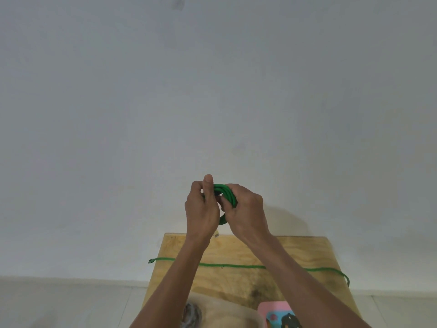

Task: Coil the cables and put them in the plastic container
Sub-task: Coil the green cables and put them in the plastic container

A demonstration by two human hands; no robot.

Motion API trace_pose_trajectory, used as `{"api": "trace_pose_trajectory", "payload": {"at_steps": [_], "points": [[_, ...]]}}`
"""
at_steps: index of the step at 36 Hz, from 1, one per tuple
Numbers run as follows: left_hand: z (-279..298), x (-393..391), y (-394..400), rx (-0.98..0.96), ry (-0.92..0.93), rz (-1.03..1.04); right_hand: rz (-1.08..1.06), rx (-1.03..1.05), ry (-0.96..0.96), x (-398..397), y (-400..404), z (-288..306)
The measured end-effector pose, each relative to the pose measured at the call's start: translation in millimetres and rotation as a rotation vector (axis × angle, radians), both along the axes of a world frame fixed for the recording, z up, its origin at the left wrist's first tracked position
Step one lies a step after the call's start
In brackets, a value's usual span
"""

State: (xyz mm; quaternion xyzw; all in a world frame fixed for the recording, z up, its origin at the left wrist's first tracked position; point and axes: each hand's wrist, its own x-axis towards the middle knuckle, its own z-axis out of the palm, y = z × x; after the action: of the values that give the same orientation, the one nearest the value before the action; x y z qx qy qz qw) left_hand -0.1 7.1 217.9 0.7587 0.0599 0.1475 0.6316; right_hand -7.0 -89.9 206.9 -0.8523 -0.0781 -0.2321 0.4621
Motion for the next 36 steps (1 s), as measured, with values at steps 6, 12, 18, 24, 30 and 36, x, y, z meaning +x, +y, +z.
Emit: {"api": "trace_pose_trajectory", "payload": {"at_steps": [6, 12, 18, 24, 30, 36], "points": [[-10, -7, 13, 0.033, 0.045, -0.07, -0.035, -0.055, 0.012, -3, 11, -11], [-23, -9, 29, 0.054, 0.059, -0.078, -0.011, -0.158, -0.002, -12, 23, -20], [-24, -22, 35, 0.01, 0.088, -0.107, -0.095, -0.196, -0.053, -16, 35, -31], [-26, -27, 48, 0.104, 0.087, -0.235, -0.177, -0.229, -0.033, -20, 49, -42], [-40, -34, 67, 0.155, 0.058, -0.314, -0.18, -0.276, -0.056, -30, 57, -50], [-65, -38, 74, 0.17, 0.069, -0.343, -0.206, -0.346, 0.014, -39, 58, -69]]}}
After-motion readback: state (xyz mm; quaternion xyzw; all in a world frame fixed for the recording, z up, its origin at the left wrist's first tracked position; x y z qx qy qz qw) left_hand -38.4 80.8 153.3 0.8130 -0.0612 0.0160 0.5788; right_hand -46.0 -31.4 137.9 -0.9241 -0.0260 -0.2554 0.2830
